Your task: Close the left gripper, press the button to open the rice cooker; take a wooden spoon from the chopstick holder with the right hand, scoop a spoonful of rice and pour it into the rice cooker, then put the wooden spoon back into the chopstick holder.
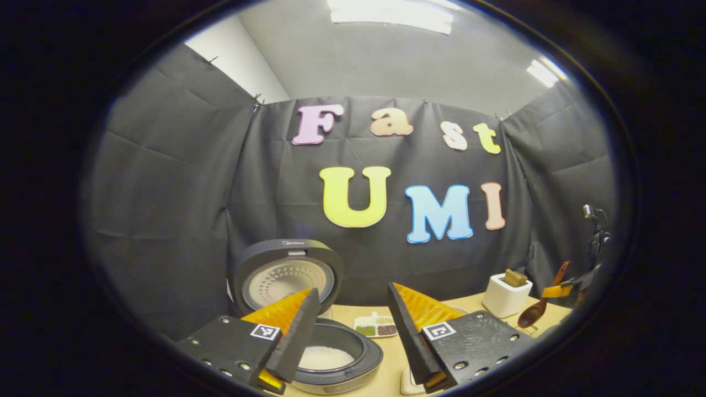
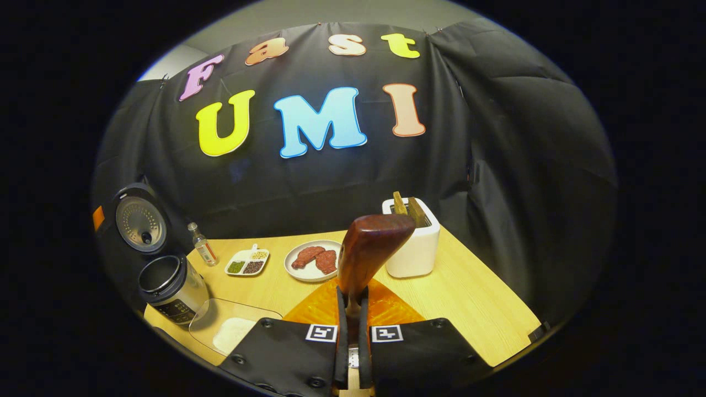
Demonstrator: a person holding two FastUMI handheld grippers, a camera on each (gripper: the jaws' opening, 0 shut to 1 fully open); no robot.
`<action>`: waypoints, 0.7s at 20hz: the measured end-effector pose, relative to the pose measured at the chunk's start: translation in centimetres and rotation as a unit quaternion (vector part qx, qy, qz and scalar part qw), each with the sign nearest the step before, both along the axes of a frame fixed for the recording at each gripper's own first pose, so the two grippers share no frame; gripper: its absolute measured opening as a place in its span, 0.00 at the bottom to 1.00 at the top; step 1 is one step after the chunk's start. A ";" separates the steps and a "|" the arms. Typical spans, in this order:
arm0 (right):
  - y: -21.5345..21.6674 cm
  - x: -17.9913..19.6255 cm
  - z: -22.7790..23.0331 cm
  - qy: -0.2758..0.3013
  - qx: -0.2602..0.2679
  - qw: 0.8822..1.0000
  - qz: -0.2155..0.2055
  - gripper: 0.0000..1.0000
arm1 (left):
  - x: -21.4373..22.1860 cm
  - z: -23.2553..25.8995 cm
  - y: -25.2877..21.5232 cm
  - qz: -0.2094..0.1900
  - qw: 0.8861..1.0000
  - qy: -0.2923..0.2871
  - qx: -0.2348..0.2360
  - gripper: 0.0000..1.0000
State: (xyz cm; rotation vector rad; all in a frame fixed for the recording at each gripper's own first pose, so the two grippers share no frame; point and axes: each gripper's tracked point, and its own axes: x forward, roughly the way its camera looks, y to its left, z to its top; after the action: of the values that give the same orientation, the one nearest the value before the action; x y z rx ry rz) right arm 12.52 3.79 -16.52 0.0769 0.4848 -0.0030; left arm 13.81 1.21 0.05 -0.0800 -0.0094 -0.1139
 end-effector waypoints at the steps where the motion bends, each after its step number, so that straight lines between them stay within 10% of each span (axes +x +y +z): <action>1: -0.2 -0.1 -0.6 0.006 -0.001 1.000 0.000 0.08 | -0.1 0.1 0.0 0.001 1.000 0.000 0.001 0.78; 14: 0.2 -1.4 -8.3 0.081 0.009 0.997 0.017 0.08 | -1.2 0.1 2.3 0.036 0.999 0.005 0.014 0.78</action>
State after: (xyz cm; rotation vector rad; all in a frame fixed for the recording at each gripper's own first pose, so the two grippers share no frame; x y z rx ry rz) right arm 11.13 3.98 -24.87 0.0870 0.6481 0.0285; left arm 12.58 3.49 0.15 -0.0524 -0.0003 -0.0418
